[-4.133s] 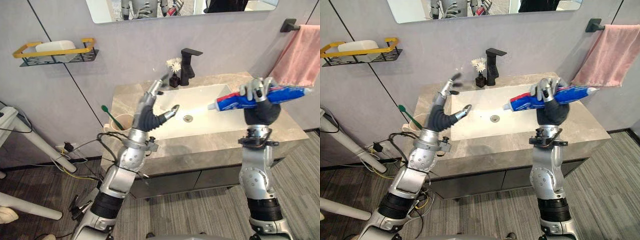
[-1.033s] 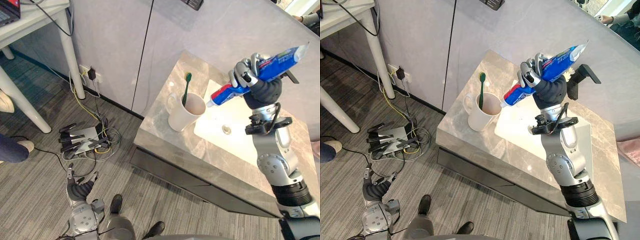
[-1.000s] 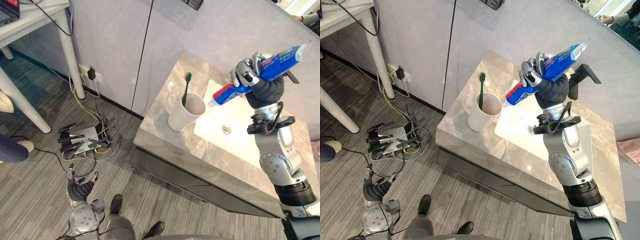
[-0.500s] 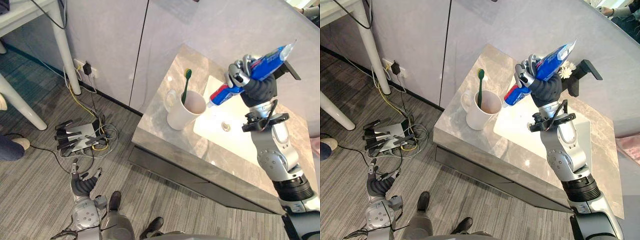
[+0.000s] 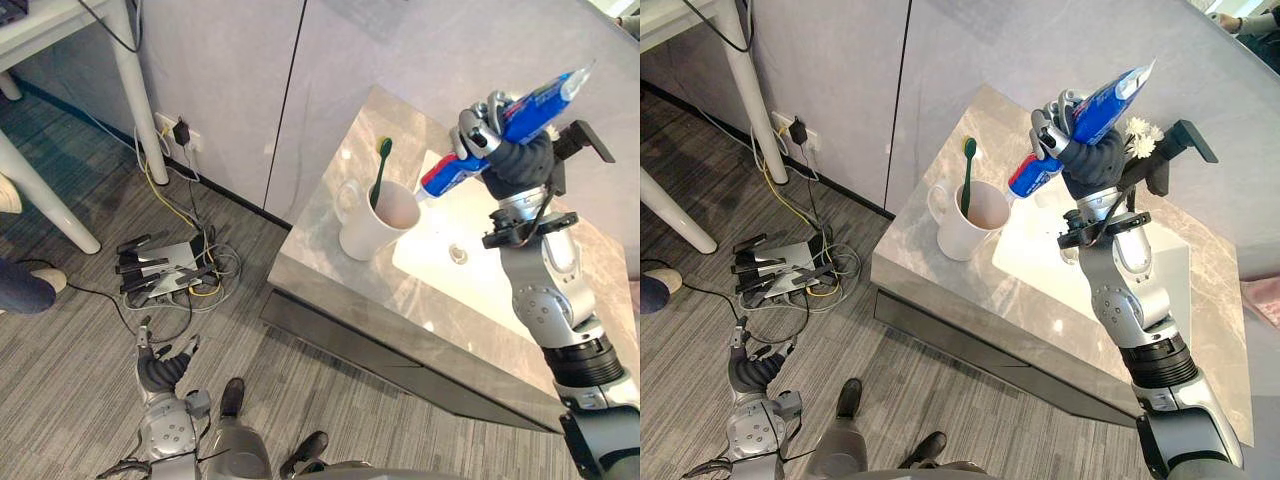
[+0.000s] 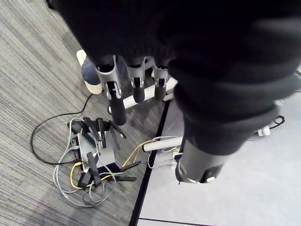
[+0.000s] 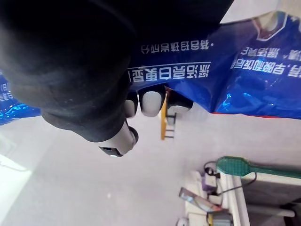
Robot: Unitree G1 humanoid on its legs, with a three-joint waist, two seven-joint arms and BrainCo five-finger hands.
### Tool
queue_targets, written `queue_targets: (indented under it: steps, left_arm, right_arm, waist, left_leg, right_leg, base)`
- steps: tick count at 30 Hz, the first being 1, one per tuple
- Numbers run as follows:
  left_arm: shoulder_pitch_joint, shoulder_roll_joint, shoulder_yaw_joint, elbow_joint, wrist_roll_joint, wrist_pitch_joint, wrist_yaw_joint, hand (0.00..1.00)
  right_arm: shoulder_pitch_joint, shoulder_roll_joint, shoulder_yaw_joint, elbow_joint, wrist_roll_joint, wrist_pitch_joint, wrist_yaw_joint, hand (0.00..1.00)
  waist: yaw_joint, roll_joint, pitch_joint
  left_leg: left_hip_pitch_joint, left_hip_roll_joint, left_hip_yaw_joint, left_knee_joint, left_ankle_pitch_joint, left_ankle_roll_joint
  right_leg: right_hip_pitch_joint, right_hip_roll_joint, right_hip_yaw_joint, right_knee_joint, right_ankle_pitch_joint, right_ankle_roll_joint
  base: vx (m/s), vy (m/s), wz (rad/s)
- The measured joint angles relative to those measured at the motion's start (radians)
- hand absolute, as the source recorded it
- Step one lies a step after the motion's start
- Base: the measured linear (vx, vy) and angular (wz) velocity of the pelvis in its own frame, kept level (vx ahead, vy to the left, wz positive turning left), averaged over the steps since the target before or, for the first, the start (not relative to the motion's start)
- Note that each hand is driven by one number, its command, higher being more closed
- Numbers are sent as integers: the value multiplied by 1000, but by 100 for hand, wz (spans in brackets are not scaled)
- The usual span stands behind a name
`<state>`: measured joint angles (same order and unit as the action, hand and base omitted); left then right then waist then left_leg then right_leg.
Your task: Organize washtable
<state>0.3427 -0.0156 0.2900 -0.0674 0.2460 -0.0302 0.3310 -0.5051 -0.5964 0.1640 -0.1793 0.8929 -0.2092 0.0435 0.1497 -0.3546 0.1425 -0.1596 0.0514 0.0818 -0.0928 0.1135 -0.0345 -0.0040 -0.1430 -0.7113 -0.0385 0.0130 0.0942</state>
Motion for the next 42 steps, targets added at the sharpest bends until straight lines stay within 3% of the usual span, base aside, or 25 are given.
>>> queue_targets:
  steps: [15, 29, 33, 42]
  left_arm:
    - [-12, 5, 0, 19, -1, 0, 0, 0]
    - [-16, 9, -3, 22, -20, 0, 1, 0]
    - [-16, 10, -3, 22, -21, 0, 1, 0]
    - [-16, 11, -4, 22, -40, 0, 1, 0]
  right_arm:
    - [-12, 0, 3, -16, 2, 0, 0, 100]
    - [-48, 40, 101, -12, 2, 3, -19, 100]
    - [-48, 40, 129, -9, 4, 22, -18, 100]
    - [-48, 42, 134, 1, 4, 23, -19, 100]
  waist:
    - [2, -1, 0]
    - [23, -13, 16]
    - [29, -13, 15]
    - [28, -14, 16]
  left_leg:
    - [11, 6, 20, 0, -1, -1]
    - [8, 6, 9, 0, -1, -1]
    - [7, 4, 0, 0, 0, 0]
    - [8, 4, 1, 0, 0, 0]
  right_leg:
    - [-1, 2, 24, 2, 0, 0]
    - [1, 3, 13, 3, 0, 0]
    - [4, 2, -1, 6, 0, 0]
    - [4, 1, 0, 8, 0, 0]
  base:
    - [0, 1, -4]
    - [4, 5, 2]
    - [19, 14, 7]
    - [0, 0, 0]
